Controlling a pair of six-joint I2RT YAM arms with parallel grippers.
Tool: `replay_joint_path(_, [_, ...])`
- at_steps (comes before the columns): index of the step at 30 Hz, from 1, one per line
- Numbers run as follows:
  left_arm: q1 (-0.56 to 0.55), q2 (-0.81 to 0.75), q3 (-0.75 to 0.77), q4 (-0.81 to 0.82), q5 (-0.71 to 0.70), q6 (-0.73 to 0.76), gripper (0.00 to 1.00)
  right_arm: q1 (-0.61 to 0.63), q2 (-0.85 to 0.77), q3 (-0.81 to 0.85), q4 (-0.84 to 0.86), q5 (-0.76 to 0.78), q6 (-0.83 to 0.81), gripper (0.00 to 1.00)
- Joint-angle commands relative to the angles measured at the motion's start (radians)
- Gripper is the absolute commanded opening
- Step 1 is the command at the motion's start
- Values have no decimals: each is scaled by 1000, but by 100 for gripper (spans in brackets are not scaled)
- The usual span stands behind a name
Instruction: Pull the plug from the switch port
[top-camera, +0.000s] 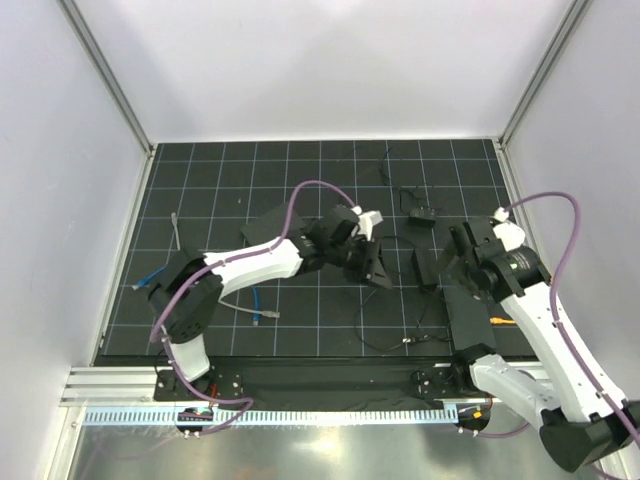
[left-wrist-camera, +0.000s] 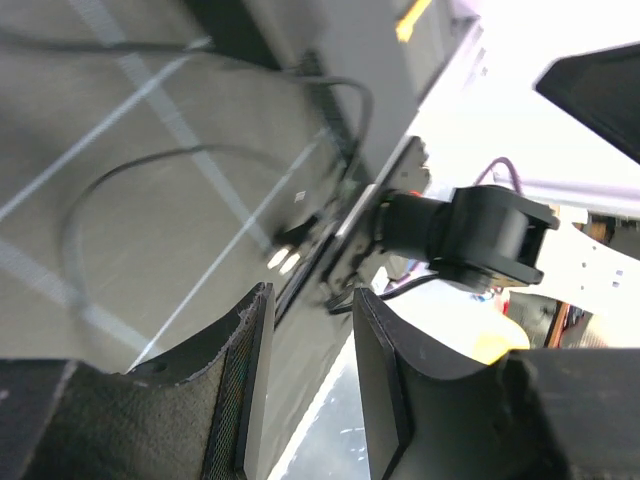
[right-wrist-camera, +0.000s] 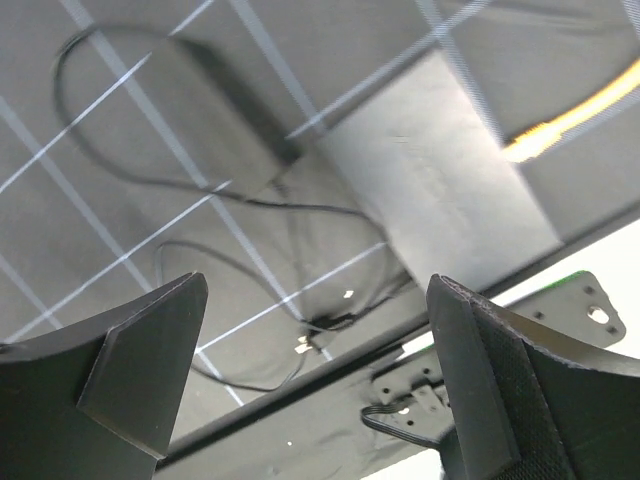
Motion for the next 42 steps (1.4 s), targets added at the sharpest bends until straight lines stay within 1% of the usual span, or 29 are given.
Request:
replay_joint_path(1, [-42, 44, 108, 93, 53, 10, 41, -70, -17, -27, -87, 22, 8, 100])
replay_joint_path(2, [-58, 71, 125, 93, 53, -2, 41, -110, -11, -41, -86, 3, 2, 99])
replay_joint_path(5, [-79, 103, 167, 90, 51, -28, 40, -176, -15, -82, -80, -62, -2, 98])
replay_joint_path(7, [-92, 114, 184, 77, 44, -28, 39, -213, -34, -85, -90, -51, 12, 97])
replay_joint_path(9, [-101, 123, 179, 68, 41, -36, 38, -282, -43, -84, -95, -29, 8, 94])
replay_joint_path(11, [-104, 120, 170, 68, 42, -46, 38, -340, -47, -97, -101, -21, 3, 93])
replay_joint_path(12, [-105, 117, 165, 68, 47, -49, 38, -409, -52, -119, -87, -33, -5, 93])
replay_joint_path(13, [-105, 113, 155, 65, 56, -48, 38, -446, -55, -134, -77, -92, -27, 92])
replay_joint_path(15, [-107, 90, 144, 39, 50, -33, 37, -530, -58, -179, -64, -131, -35, 92])
replay_joint_path(16, [-105, 79, 141, 10, 44, -28, 37, -549, -58, -194, -64, -140, -38, 92])
replay_joint_path(18, [-105, 41, 116, 2, 47, -20, 38, -575, -72, -228, -51, -145, -32, 92])
replay_joint_path(22, [-105, -37, 73, -4, 54, 13, 38, -581, -121, -265, -50, -149, 61, 99])
replay_joint_path(24, [-102, -65, 61, -24, 63, 29, 38, -581, -139, -277, -52, -134, 125, 100])
replay_joint_path(28, [-90, -122, 29, -35, 79, 41, 39, -581, -146, -304, -37, -114, 192, 100])
replay_joint_path(33, [-75, -168, -12, -24, 103, 27, 39, -581, -86, -309, -11, -74, 213, 100])
replay_joint_path(36, [-63, -179, -19, -21, 111, 29, 39, -583, -57, -323, 29, -91, 235, 100])
replay_joint_path(37, [-56, -179, -20, -21, 117, 29, 39, -581, -23, -349, 48, -111, 239, 100])
replay_joint_path(41, [-39, -179, -25, -19, 132, 24, 39, -580, 46, -348, 104, -110, 236, 100])
replay_joint_path(42, [-33, -176, -26, -16, 136, 23, 39, -580, 52, -369, 118, -117, 241, 100])
